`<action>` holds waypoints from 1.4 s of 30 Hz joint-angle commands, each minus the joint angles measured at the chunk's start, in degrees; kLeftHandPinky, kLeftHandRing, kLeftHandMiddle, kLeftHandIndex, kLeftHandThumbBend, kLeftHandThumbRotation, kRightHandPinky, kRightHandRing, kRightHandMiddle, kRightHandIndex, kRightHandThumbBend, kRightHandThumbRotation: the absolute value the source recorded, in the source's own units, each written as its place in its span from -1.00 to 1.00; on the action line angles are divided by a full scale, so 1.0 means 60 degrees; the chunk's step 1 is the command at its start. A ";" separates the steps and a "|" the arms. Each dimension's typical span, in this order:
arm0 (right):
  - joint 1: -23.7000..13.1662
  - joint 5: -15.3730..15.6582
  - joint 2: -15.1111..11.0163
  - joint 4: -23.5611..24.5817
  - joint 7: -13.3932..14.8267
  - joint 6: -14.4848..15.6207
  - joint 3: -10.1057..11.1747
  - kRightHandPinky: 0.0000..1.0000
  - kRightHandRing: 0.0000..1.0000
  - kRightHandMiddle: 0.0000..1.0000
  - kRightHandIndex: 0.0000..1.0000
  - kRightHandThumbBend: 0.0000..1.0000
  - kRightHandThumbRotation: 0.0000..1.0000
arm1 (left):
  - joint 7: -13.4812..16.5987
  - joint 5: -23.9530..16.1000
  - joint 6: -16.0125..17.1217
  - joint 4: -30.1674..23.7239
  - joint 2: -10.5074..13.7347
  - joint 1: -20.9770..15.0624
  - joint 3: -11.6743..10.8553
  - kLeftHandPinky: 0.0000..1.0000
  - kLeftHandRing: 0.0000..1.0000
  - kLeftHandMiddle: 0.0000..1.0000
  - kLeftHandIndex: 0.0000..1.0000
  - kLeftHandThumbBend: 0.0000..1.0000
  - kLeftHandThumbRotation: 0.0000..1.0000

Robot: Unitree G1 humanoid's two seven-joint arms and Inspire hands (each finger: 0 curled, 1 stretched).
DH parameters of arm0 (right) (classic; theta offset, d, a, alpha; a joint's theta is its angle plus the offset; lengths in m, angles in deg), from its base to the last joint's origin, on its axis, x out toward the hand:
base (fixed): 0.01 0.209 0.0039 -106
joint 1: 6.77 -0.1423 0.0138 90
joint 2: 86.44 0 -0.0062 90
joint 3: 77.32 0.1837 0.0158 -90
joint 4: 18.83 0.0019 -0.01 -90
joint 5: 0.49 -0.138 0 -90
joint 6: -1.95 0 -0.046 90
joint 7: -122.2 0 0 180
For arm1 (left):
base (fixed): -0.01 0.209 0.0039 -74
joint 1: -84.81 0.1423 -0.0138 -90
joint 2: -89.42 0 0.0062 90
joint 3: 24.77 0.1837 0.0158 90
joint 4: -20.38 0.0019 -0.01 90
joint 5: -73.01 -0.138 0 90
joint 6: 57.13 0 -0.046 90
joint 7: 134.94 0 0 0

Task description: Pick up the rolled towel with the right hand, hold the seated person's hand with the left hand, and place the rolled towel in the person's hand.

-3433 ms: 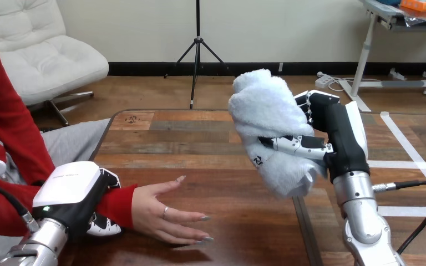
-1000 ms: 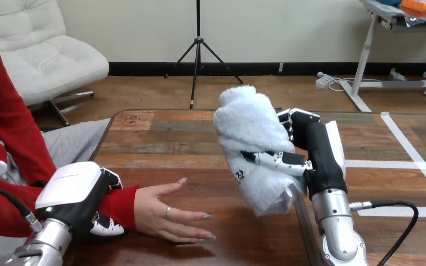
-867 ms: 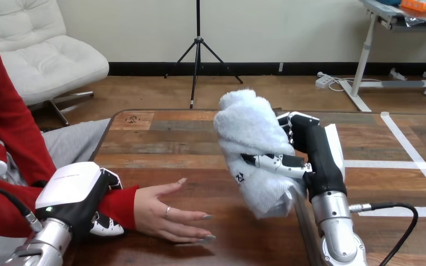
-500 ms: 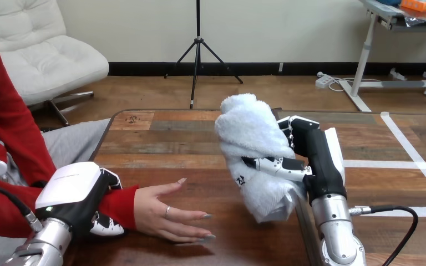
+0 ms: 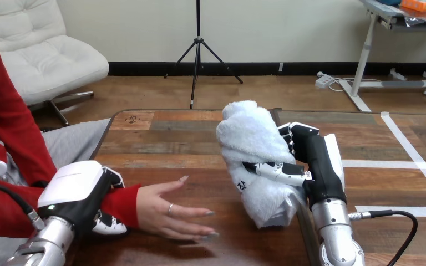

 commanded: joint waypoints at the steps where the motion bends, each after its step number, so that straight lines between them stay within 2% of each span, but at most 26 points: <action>1: -0.1825 -0.0101 0.0026 0.0144 0.0381 -0.0607 0.0004 -0.45 -0.36 -0.25 -0.18 0.54 -1.00 | 0.0379 0.0677 0.0409 -0.2522 -0.0426 -0.2522 -0.0717 -0.48 -0.31 -0.19 -0.18 0.25 -1.00; 34: -0.1857 -0.0294 0.0042 -0.0092 0.0201 -0.0640 0.0095 -0.48 -0.39 -0.27 -0.18 0.52 -1.00 | 0.0316 0.1126 0.0394 -0.2876 -0.0457 -0.2761 -0.0851 -0.44 -0.30 -0.19 -0.18 0.19 -1.00; 42: -0.1835 -0.0184 0.0056 -0.0001 0.0320 -0.0694 0.0026 -0.48 -0.39 -0.27 -0.18 0.52 -1.00 | 0.0255 0.1164 0.0369 -0.2986 -0.0433 -0.2837 -0.0857 -0.44 -0.30 -0.19 -0.18 0.17 -1.00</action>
